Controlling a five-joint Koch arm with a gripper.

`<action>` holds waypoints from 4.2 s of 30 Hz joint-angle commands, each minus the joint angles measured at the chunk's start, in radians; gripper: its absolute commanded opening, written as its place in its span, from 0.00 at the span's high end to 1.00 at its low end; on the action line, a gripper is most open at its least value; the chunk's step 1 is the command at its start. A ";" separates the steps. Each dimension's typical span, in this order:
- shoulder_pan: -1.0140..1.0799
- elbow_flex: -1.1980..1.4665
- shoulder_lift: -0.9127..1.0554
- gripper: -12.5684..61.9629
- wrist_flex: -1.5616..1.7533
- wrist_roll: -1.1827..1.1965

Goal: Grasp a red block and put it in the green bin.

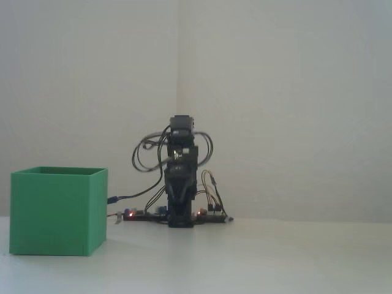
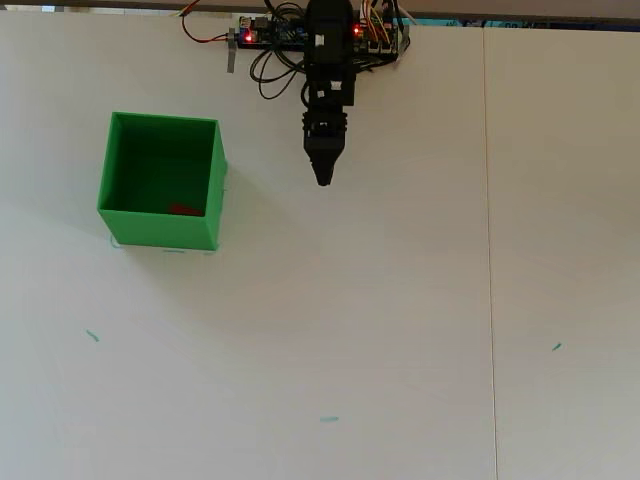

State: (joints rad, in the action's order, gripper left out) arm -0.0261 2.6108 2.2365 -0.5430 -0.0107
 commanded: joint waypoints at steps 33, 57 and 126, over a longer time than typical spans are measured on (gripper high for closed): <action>-0.020 0.534 0.086 0.35 0.623 0.017; 0.000 0.534 0.080 0.37 0.540 0.017; 0.000 0.534 0.078 0.37 0.540 0.015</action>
State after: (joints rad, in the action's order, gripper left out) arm -0.0261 3.0787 2.2365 0.0430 0.0092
